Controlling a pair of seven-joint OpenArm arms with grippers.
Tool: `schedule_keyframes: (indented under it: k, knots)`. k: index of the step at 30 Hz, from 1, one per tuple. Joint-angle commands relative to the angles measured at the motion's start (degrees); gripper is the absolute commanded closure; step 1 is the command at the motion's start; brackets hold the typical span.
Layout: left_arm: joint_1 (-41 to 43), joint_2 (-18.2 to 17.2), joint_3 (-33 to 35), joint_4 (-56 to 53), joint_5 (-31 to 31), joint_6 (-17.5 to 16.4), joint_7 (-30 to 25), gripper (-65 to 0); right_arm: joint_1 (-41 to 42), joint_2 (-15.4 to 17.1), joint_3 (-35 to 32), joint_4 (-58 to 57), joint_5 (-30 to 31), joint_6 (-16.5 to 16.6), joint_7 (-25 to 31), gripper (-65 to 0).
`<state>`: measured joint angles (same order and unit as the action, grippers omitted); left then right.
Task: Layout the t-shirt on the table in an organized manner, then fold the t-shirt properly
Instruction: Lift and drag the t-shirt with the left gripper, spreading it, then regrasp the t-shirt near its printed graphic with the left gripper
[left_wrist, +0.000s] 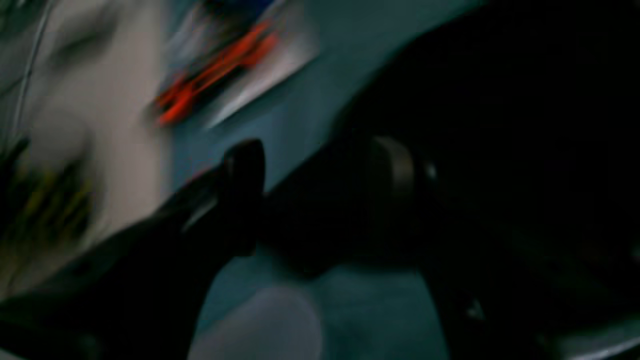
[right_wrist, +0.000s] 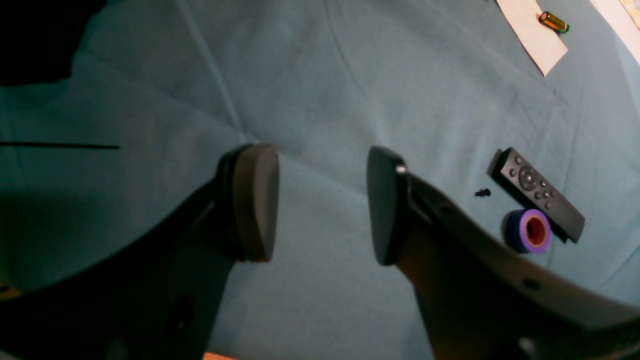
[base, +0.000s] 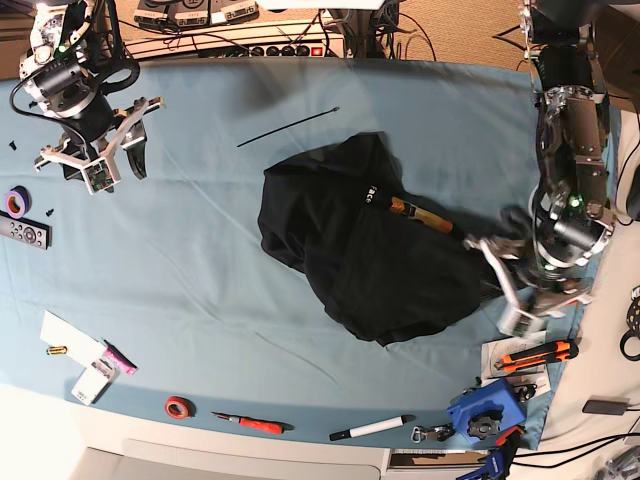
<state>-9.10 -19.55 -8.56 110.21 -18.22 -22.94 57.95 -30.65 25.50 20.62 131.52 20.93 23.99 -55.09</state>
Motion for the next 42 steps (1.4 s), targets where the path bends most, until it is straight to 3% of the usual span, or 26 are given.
schedule_keyframes:
  k: [1,3,5,7,10,14,18,22,27,32,34,38,42]
  knots:
    - [-0.5,-0.5,0.5,0.7,-2.8,-2.7,-0.9,-29.3,0.0,0.7,0.4,0.7,0.0,-0.3,1.1,-28.7]
    - [0.5,-0.5,3.0,0.7,-7.2,-8.9,-1.0,-28.2,0.1,0.7,0.4,0.7,0.0,-0.3,1.1,-28.7]
    - [1.5,-0.5,7.3,0.6,-7.0,-11.8,-1.0,-28.3,0.1,0.7,0.4,0.7,0.0,-0.3,1.1,-28.7]
    - [2.6,-0.5,12.6,0.6,-2.4,-13.1,-3.0,-28.3,0.0,0.7,0.4,0.7,0.0,-0.3,1.1,-28.7]
    - [4.2,-0.7,21.3,0.5,10.5,-12.9,-9.7,-28.3,0.1,0.7,0.4,0.7,0.0,-0.3,1.1,-28.7]
    - [4.3,-0.8,31.3,0.5,25.6,-6.1,-13.3,-28.3,0.0,0.7,0.4,0.7,0.0,-0.3,0.8,-28.7]
    - [4.3,-0.8,37.8,-0.9,30.3,-4.9,-13.5,-28.3,0.0,0.7,0.4,0.7,0.0,-0.3,0.5,-28.7]
    - [4.3,-0.7,41.2,-3.6,35.8,3.5,-14.4,-28.3,0.0,0.7,0.4,0.7,0.0,-0.3,0.4,-28.7]
    - [4.3,-0.5,41.0,-4.4,36.0,8.0,-14.4,-28.3,0.1,0.7,0.4,0.7,0.0,-0.3,0.4,-28.7]
    - [4.2,-0.4,41.0,-4.4,35.9,8.4,-15.7,-27.6,0.1,0.7,0.4,0.7,0.0,-0.3,0.4,-28.7]
    - [4.2,-0.3,41.0,-4.4,35.0,9.2,-15.7,-21.4,0.1,0.7,0.4,0.7,0.0,-0.3,0.4,-28.7]
    - [4.2,-0.1,41.0,-4.4,33.4,15.6,-15.6,0.0,0.1,0.7,0.4,0.7,0.0,-0.3,0.5,-28.7]
    - [4.1,-0.1,41.0,-4.3,34.2,21.7,-14.9,0.0,0.0,0.7,0.4,0.7,0.3,-0.3,0.5,-28.7]
